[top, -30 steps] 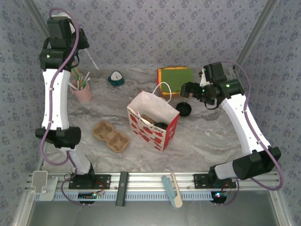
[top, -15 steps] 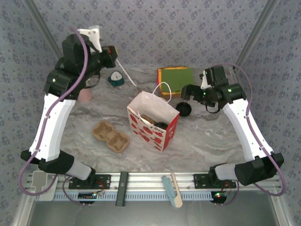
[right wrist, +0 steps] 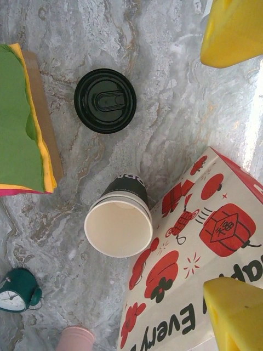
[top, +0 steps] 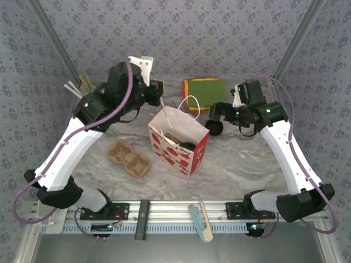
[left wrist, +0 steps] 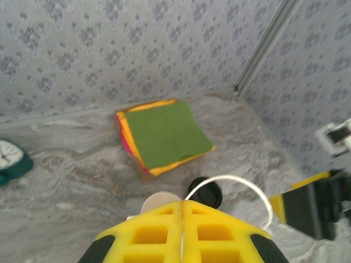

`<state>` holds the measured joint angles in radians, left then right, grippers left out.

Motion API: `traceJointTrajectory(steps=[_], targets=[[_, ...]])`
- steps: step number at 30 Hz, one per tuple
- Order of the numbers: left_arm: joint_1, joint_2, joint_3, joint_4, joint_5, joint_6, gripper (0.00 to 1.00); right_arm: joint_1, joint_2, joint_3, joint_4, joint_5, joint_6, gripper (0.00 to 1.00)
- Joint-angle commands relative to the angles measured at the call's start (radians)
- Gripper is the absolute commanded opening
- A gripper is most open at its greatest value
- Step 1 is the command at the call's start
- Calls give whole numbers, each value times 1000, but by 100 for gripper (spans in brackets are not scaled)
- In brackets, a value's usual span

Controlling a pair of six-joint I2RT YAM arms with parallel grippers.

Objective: Pack the takeout coffee

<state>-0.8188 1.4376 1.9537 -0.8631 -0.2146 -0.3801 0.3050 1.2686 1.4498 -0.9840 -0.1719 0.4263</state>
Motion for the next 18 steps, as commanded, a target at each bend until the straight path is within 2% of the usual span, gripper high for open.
traceJointTrajectory(steps=[1,4,7,8,10,11,12,13,16,18], targets=[[-47,3,-66,1,-138,69,0,5,-17,-11,-9,20,2,100],[-80,26,-119,24,-192,102,0,5,-15,-12,-8,27,2,100],[-82,30,-185,66,-173,92,0,5,-10,-15,-4,39,0,100],[-83,28,-204,82,-162,92,3,4,-5,-15,0,43,-2,100],[-88,25,-247,102,-150,74,10,2,11,-16,9,48,-6,100],[-88,27,-258,105,-136,60,18,2,21,-13,17,52,-9,100],[-89,26,-269,110,-120,50,31,-1,35,-11,23,58,-12,100],[-92,26,-277,113,-116,43,36,-5,54,-2,27,61,-14,100],[-94,32,-256,97,-125,47,48,-20,112,39,37,79,-20,100],[-93,35,-227,78,-147,54,50,-34,151,64,54,82,-16,100]])
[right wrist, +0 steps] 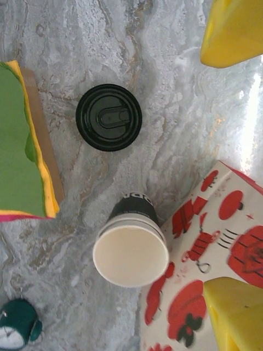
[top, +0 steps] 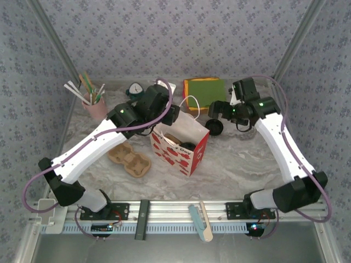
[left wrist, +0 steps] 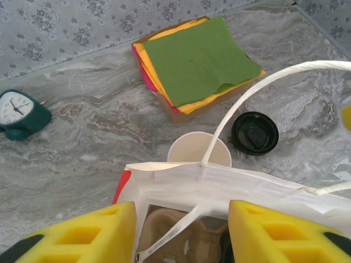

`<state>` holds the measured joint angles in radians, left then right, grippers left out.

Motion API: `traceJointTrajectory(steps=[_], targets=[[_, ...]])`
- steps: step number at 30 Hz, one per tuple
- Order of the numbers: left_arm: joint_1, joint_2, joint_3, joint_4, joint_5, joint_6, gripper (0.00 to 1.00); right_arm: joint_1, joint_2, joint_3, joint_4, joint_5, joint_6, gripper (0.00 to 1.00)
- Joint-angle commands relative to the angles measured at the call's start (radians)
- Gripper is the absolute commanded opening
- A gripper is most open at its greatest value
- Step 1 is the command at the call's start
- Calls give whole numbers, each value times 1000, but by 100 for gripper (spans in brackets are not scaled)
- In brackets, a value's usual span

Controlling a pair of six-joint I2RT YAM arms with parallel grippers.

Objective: Pack the takeout coffee

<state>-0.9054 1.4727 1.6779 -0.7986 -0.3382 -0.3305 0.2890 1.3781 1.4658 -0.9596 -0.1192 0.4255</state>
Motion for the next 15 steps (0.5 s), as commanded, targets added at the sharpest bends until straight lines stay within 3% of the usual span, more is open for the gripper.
traceJointTrajectory(steps=[1,3,5,6,7,10,12,15], targets=[[-6,-1,59,9,-29,10,51,-25,64,60,39,31,-10,100],[-3,-7,70,4,-37,8,60,-39,108,83,66,27,-12,100],[13,-15,76,1,-25,0,62,-48,171,123,74,27,-18,100],[25,-21,78,-3,-15,-7,64,-51,214,149,74,28,-24,97],[42,-26,79,-7,-6,-20,73,-54,252,174,75,35,-30,93],[99,-51,66,-6,47,-48,80,-53,367,251,73,55,-57,81],[129,-66,58,-12,59,-63,98,-49,443,316,58,72,-73,76],[175,-82,46,-25,93,-88,100,-39,573,435,22,118,-92,72]])
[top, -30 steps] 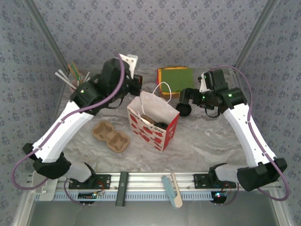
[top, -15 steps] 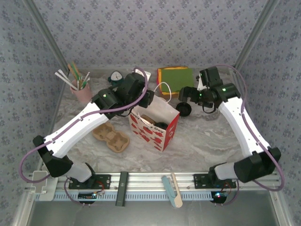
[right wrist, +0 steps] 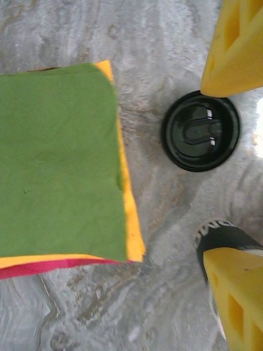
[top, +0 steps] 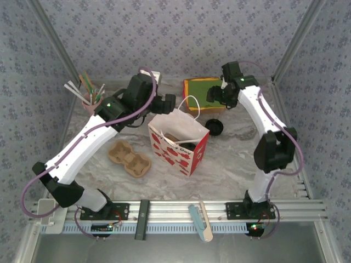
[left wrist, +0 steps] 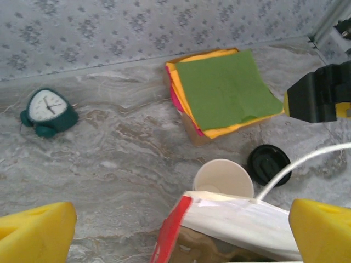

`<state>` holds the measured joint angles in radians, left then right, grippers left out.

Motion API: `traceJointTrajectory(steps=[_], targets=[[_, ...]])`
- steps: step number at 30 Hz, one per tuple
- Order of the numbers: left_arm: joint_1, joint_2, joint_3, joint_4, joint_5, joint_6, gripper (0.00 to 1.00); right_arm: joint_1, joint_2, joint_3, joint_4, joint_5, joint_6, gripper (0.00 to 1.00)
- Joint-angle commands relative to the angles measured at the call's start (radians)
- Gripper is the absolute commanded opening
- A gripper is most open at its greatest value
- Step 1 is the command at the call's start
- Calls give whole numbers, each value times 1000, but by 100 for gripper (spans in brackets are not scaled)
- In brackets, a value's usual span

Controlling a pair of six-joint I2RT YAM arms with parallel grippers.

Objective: Pack the takeout coffee

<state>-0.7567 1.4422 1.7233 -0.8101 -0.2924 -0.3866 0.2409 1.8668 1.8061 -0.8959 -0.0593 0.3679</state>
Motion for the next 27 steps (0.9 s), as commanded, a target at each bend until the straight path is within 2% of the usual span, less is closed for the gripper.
traceJointTrajectory(steps=[1,5,7,15,19,24,26,27], targets=[[39,-55,-3,-16,59,-39,100,10,121,132,-51,71,-38,72],[94,-66,-18,-36,108,-80,100,30,284,287,-68,128,-59,71],[114,-67,-19,-48,125,-97,100,34,368,377,-86,135,-66,66],[147,-58,-3,-100,163,-126,100,46,646,702,-163,206,-98,70],[151,-49,-1,-121,164,-136,100,47,695,727,-145,203,-104,71],[162,-45,-4,-120,173,-140,100,46,725,725,-138,205,-112,66],[166,-41,-4,-118,182,-140,100,45,734,722,-141,209,-118,63],[166,-39,-1,-118,186,-140,100,46,736,721,-143,212,-118,58]])
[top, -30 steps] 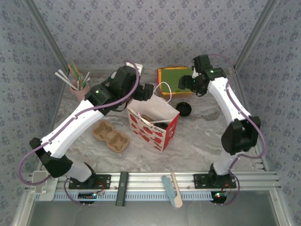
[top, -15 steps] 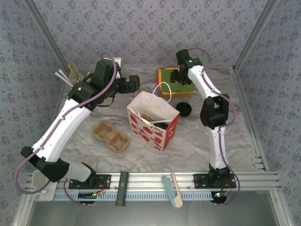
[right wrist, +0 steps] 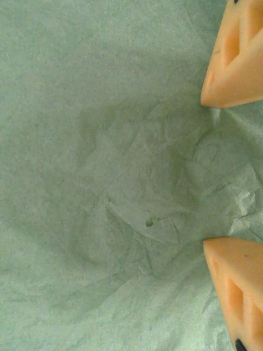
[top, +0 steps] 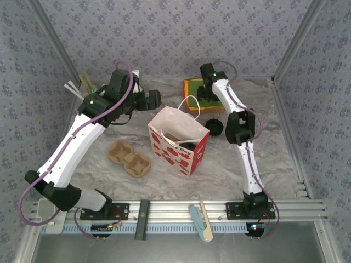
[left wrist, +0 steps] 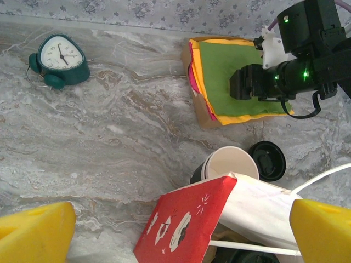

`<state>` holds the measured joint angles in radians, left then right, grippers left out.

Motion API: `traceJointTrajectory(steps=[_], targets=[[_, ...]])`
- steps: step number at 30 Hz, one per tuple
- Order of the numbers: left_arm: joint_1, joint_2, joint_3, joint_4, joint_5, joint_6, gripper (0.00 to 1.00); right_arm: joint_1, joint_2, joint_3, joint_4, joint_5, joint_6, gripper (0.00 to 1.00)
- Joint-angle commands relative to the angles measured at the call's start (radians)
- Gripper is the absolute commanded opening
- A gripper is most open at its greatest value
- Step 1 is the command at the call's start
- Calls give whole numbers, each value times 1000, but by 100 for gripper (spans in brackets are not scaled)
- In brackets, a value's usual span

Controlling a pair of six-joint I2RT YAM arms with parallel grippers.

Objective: Pack the takeout coffee

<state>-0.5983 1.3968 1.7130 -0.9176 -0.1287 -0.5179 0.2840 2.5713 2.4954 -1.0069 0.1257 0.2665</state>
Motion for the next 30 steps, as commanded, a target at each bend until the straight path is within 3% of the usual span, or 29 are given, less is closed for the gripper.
traceJointTrajectory(steps=[1,4,18,30], targets=[[8,9,10,-11,27,-8,100,3,32,29,-33,23,-18,53],[9,14,10,-10,29,-8,100,2,24,28,-32,18,-19,40],[9,-9,-21,-5,37,-27,100,11,-64,22,-27,28,-18,14],[9,-27,-39,2,39,-32,100,7,-125,17,-25,20,-13,10]])
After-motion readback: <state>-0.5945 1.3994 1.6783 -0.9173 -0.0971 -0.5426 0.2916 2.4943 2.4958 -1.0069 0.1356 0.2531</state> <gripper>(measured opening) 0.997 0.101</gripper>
